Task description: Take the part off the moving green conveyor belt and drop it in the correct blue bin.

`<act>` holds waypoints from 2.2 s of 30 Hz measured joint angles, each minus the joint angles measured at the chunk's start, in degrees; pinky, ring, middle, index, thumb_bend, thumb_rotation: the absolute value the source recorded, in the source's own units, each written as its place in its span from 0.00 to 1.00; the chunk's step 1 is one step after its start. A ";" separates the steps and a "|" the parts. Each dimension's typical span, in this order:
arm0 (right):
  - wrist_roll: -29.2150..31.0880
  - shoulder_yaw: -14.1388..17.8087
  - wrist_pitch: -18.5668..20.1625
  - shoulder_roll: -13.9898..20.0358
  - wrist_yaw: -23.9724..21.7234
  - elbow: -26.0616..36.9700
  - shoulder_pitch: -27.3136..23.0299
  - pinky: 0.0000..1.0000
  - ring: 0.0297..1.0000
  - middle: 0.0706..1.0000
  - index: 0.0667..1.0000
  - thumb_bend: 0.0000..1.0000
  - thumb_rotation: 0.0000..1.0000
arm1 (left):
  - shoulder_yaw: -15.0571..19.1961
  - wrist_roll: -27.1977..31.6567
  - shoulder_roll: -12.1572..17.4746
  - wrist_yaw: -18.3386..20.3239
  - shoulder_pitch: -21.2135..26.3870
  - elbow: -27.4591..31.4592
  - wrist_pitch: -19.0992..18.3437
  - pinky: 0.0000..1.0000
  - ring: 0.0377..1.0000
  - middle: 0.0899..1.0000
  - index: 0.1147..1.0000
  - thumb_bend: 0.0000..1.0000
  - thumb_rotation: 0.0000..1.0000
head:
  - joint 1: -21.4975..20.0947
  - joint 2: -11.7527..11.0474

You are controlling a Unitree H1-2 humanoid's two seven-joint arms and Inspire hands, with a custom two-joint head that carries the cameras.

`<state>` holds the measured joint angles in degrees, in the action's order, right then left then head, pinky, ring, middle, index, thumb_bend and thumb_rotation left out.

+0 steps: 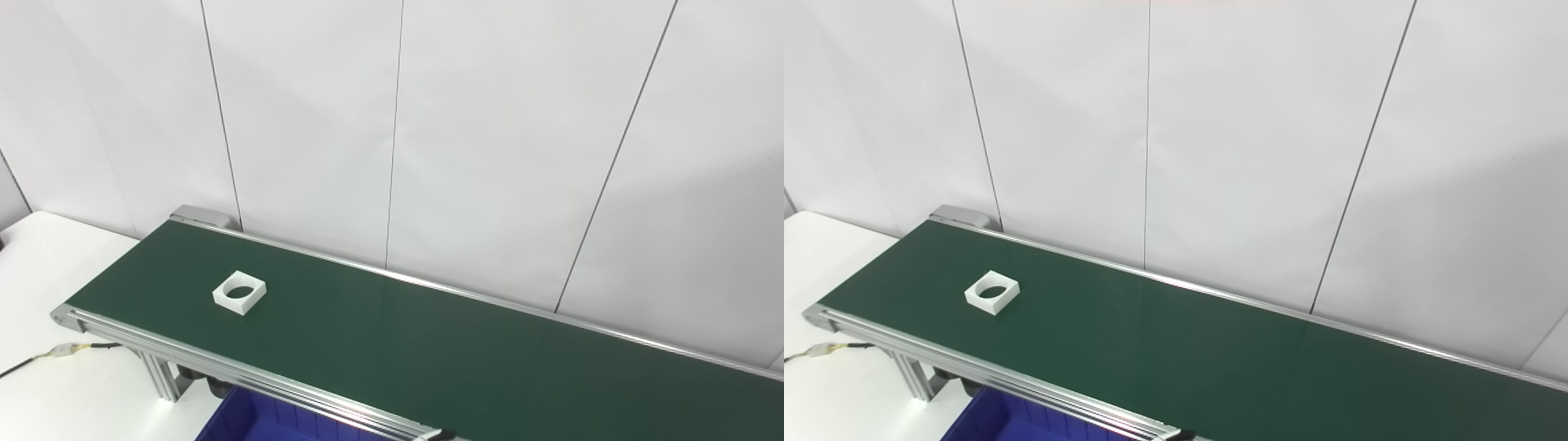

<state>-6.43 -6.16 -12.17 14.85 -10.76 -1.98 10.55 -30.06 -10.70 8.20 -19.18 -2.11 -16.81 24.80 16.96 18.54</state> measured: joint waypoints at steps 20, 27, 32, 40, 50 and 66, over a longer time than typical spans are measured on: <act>0.41 -0.26 -4.09 -1.55 0.57 -4.66 -2.44 0.83 0.87 0.88 0.94 0.85 0.00 | 15.41 -1.65 4.81 10.15 5.22 14.88 -0.29 0.86 0.92 0.92 0.89 0.93 0.40 | -0.70 0.26; -0.09 -0.25 -4.43 -1.55 0.61 -5.56 -3.33 0.82 0.85 0.87 0.93 0.85 0.00 | 19.43 -2.51 5.71 15.47 6.53 17.25 -3.20 0.87 0.92 0.94 0.90 0.88 0.38 | -0.18 0.79; -0.16 -0.16 -4.43 -1.50 0.61 -5.51 -3.32 0.80 0.86 0.88 0.93 0.85 0.00 | 21.54 -2.69 6.60 18.63 8.46 18.28 -6.27 0.88 0.93 0.95 0.92 0.89 0.41 | 0.17 1.14; -0.75 -0.16 -4.43 -1.42 0.61 -5.53 -3.33 0.81 0.87 0.89 0.94 0.86 0.00 | 22.34 -6.79 9.05 22.78 12.26 17.75 -9.62 0.86 0.91 0.95 0.94 0.87 0.41 | 0.44 1.49; -1.30 -0.06 -4.43 -1.12 0.62 -5.47 -3.33 0.80 0.86 0.88 0.93 0.86 0.00 | 23.06 -11.56 12.78 25.58 15.94 14.21 -13.51 0.86 0.90 0.94 0.93 0.89 0.40 | 0.53 1.67; -1.44 -0.07 -4.43 -1.09 0.62 -5.26 -3.33 0.80 0.86 0.88 0.93 0.86 0.00 | 23.48 -15.03 18.39 29.97 21.17 7.22 -17.64 0.88 0.96 0.99 0.94 0.89 0.35 | -0.26 1.76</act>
<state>-7.87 -6.23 -16.60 13.77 -10.14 -7.25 7.21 -6.58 -25.72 26.59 10.79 19.06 -9.59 7.16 16.70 20.30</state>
